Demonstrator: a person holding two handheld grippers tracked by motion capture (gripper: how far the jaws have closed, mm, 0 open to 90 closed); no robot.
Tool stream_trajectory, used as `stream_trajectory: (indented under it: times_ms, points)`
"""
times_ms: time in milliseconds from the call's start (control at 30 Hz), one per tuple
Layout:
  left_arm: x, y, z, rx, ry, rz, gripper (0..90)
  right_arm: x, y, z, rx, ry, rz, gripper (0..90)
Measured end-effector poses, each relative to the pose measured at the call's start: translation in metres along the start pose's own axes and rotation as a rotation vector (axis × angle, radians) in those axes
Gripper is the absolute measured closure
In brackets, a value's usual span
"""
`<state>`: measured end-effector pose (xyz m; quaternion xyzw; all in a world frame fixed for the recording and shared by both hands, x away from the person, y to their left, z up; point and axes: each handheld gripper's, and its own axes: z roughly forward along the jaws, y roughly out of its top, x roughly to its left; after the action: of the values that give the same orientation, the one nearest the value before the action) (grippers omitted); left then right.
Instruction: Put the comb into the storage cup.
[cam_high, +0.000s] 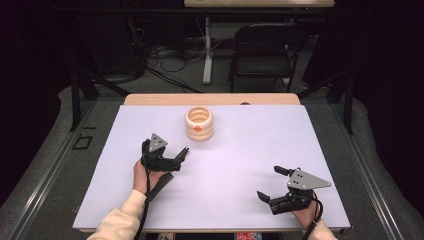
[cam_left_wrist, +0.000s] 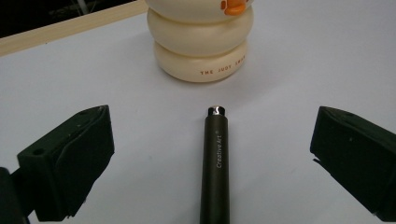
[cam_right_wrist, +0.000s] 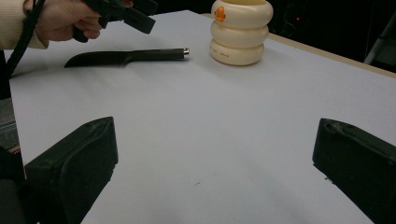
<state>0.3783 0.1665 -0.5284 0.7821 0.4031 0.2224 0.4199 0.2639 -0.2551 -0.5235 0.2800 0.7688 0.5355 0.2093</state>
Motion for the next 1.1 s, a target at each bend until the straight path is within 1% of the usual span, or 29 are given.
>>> stream_trajectory:
  times_ms: [100,133,167,333,367,400,433,467,500,667,733,933,1100]
  points:
    - [0.000,0.001,0.004,0.007,0.003,-0.005,0.0,0.000,0.000,0.000,0.004,-0.001,-0.005,0.0]
    - [0.001,0.002,0.007,0.028,0.013,0.002,0.3,0.000,0.000,0.000,0.004,-0.002,-0.007,0.0]
    - [0.001,0.002,0.009,0.036,0.018,-0.003,0.8,0.000,0.000,0.000,0.004,-0.002,-0.007,0.0]
    - [0.002,0.003,0.015,0.060,0.037,-0.002,4.6,0.001,0.001,0.000,0.006,0.003,-0.005,0.0]
    - [0.002,0.003,0.015,0.060,0.037,-0.002,7.0,0.001,0.001,0.000,0.006,0.003,-0.005,0.0]
    - [0.002,0.004,0.016,0.070,0.034,-0.003,12.3,0.000,0.001,-0.001,0.004,0.003,-0.004,0.0]
    - [0.002,0.004,0.017,0.068,0.045,-0.008,15.8,0.000,0.001,-0.001,0.003,0.003,-0.005,0.0]
    - [0.003,0.005,0.017,0.074,0.042,-0.006,15.7,0.000,0.001,-0.001,0.003,0.002,-0.008,0.0]
    - [0.003,0.006,0.018,0.071,0.036,-0.009,17.6,0.000,0.001,-0.001,0.003,0.001,-0.008,0.0]
    - [0.005,0.007,0.022,0.091,0.045,-0.009,30.2,0.000,0.001,-0.001,0.006,0.002,-0.005,0.0]
    - [0.005,0.007,0.023,0.098,0.049,-0.010,38.1,0.000,0.001,0.000,0.007,0.003,-0.005,0.0]
    - [0.007,0.008,0.026,0.102,0.053,-0.019,57.5,0.000,0.001,0.000,0.009,0.002,-0.005,0.0]
    - [0.010,0.007,0.032,0.120,0.039,-0.026,72.7,0.000,0.000,0.000,0.009,0.002,-0.004,0.0]
